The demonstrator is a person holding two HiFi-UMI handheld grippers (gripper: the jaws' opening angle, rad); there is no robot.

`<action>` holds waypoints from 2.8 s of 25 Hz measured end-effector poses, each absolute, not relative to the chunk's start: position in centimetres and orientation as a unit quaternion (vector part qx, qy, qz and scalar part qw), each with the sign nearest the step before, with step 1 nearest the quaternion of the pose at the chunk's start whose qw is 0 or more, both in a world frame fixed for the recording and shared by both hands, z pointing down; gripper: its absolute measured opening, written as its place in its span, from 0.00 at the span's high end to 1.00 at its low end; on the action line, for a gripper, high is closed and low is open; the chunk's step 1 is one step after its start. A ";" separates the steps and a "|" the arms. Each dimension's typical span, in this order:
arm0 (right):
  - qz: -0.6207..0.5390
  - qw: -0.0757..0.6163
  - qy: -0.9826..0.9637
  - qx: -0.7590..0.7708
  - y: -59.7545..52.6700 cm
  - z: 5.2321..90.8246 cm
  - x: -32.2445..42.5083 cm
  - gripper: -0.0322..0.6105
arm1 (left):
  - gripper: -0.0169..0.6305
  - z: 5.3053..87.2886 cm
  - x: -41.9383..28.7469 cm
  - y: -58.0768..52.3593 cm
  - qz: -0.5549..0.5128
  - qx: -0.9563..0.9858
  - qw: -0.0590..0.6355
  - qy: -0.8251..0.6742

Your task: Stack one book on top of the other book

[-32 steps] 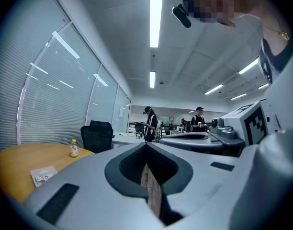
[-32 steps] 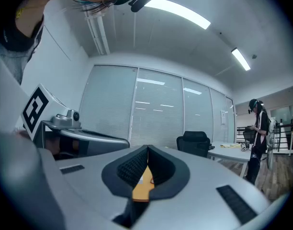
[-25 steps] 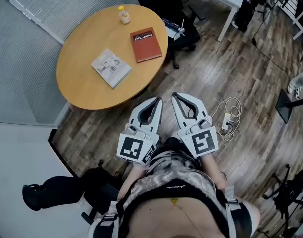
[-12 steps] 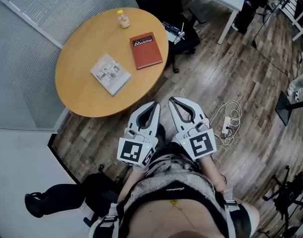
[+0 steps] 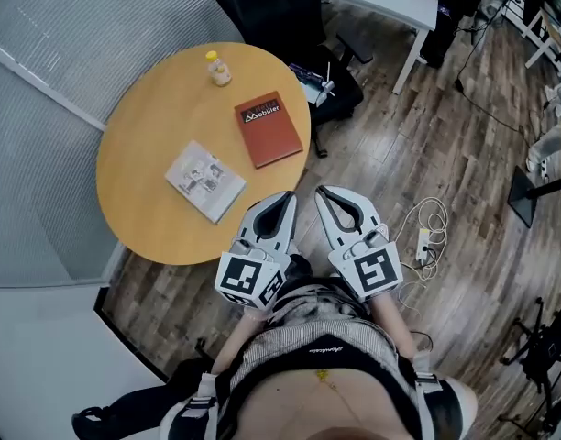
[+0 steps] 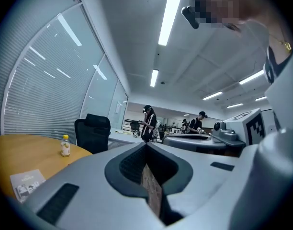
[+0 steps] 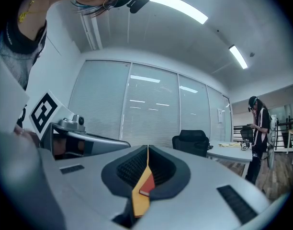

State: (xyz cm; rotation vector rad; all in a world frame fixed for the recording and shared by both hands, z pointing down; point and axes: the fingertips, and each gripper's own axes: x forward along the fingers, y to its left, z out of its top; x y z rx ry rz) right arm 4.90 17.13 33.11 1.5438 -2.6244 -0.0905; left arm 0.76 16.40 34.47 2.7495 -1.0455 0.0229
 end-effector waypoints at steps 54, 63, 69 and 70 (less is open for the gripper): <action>-0.045 0.085 -0.896 0.434 -1.0 33.5 -1.5 0.91 | 0.95 35.2 -4.4 -0.5 0.032 0.913 0.096 -0.396; -0.045 0.087 -0.908 0.407 -5.2 33.3 -0.8 0.91 | 0.95 34.9 -3.2 -4.1 0.048 0.904 0.087 -0.417; -0.035 0.101 -0.914 0.391 -6.8 34.1 -0.6 0.91 | 0.95 35.3 -2.8 -5.5 0.063 0.898 0.079 -0.428; -0.034 0.104 -0.915 0.388 -7.1 34.3 -0.5 0.91 | 0.95 35.4 -2.8 -5.7 0.065 0.897 0.079 -0.431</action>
